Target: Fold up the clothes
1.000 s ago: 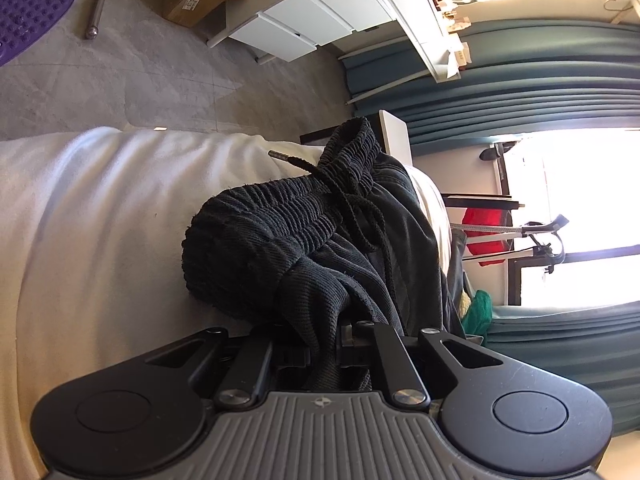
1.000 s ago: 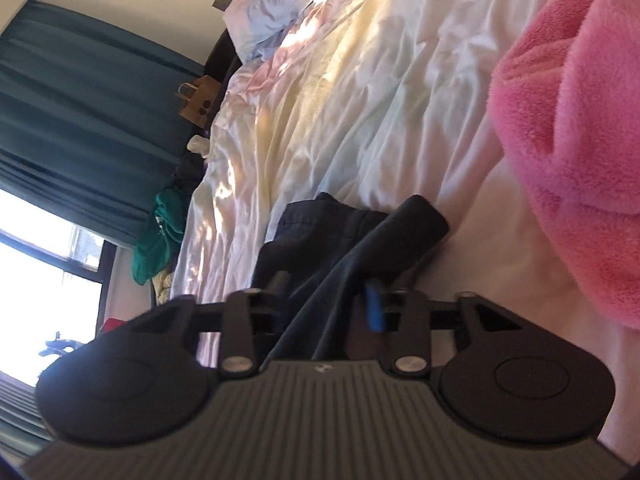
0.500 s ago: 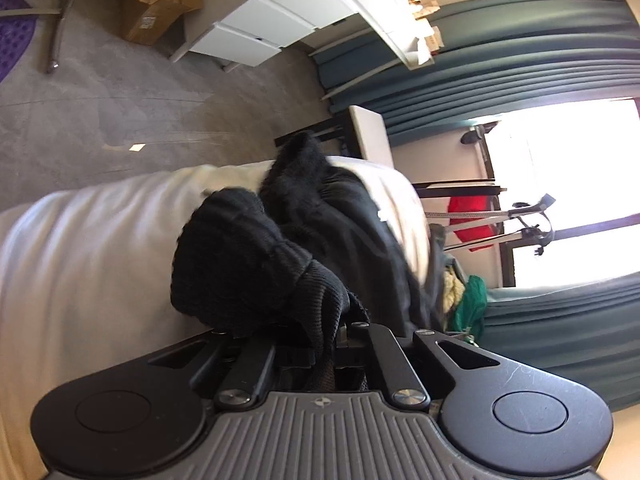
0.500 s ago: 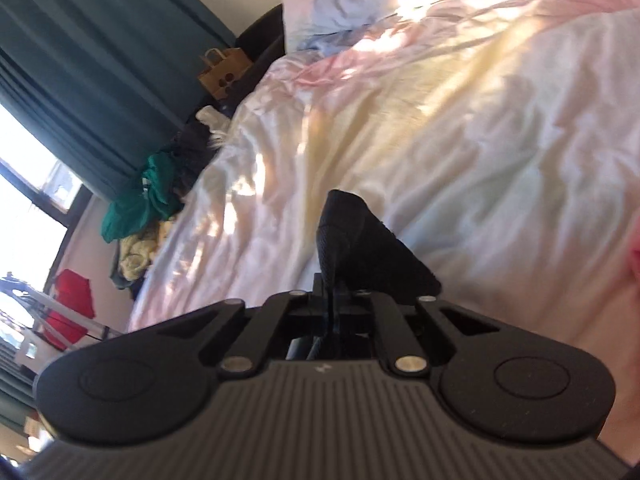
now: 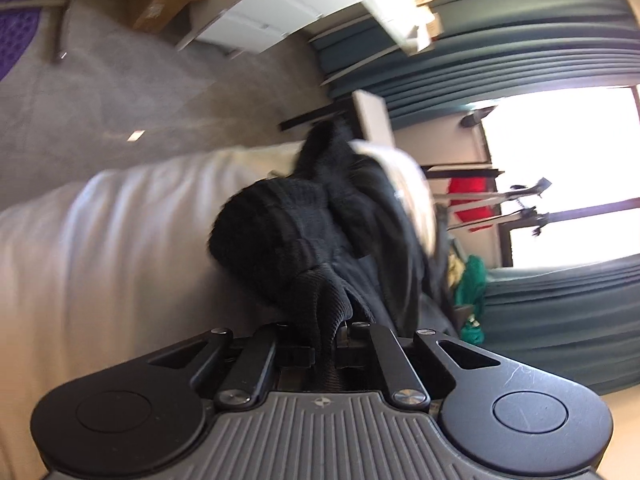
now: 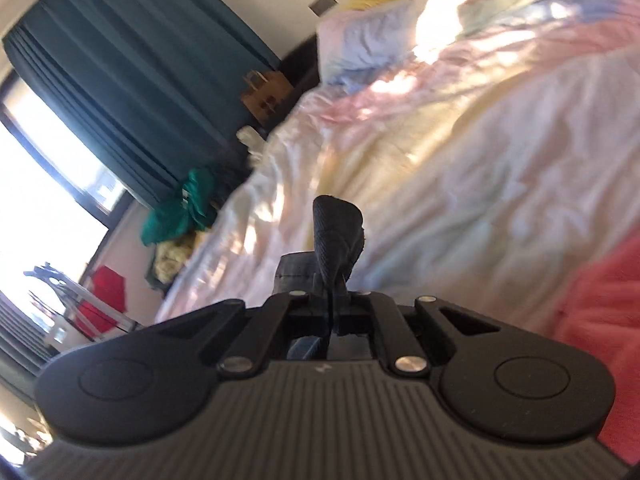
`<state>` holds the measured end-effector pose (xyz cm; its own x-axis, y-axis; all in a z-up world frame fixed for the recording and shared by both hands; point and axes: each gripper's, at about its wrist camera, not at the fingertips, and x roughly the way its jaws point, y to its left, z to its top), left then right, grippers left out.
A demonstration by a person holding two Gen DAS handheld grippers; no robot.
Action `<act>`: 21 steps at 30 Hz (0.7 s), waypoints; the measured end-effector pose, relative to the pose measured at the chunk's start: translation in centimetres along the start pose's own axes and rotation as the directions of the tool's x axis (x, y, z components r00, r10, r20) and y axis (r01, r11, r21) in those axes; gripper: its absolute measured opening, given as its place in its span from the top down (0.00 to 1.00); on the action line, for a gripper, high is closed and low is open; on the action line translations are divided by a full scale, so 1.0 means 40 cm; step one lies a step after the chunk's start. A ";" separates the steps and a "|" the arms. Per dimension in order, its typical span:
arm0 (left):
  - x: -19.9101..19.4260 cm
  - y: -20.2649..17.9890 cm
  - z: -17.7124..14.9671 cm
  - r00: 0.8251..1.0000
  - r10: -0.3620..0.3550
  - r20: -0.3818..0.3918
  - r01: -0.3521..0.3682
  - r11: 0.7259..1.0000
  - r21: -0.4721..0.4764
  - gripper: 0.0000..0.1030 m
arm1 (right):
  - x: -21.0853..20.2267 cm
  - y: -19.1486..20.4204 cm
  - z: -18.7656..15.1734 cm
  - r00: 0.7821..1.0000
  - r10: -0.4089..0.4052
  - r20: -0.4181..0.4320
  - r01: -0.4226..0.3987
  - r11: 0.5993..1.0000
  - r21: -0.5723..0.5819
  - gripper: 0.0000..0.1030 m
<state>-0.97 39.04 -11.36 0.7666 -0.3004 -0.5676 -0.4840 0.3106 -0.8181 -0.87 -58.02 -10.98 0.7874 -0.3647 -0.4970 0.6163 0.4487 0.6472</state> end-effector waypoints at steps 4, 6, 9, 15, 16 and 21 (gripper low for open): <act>0.021 0.025 0.000 0.999 0.038 -0.007 -0.038 0.998 0.041 0.92 | 0.021 -0.125 -0.083 0.995 -0.081 -0.059 0.083 0.996 0.029 0.95; 0.016 0.003 -0.003 0.998 0.062 0.003 -0.062 0.993 0.100 0.90 | 0.028 -0.131 -0.096 0.994 -0.087 -0.059 0.088 0.996 0.006 0.95; -0.002 -0.026 -0.013 0.995 0.097 0.026 -0.100 0.976 0.194 0.82 | 0.031 -0.120 -0.106 0.993 -0.096 -0.068 0.095 0.995 -0.024 0.92; -0.094 -0.103 -0.087 0.951 0.207 0.230 -0.292 0.846 0.446 0.31 | -0.004 -0.092 -0.097 0.990 -0.071 -0.122 0.060 0.994 -0.090 0.38; -0.112 -0.123 -0.103 0.932 0.223 0.286 -0.343 0.801 0.491 0.23 | -0.025 -0.080 -0.095 0.993 -0.058 -0.099 0.047 0.993 -0.109 0.30; -0.160 -0.231 -0.191 0.904 0.174 0.390 -0.402 0.652 0.642 0.15 | -0.103 0.031 -0.098 0.998 0.011 -0.068 -0.026 0.972 -0.233 0.29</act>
<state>-4.65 31.22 -0.88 0.7736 0.1338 -0.6194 -0.3530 0.9027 -0.2460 -3.31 -52.76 -10.39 0.7929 -0.3039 -0.5281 0.5817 0.6356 0.5076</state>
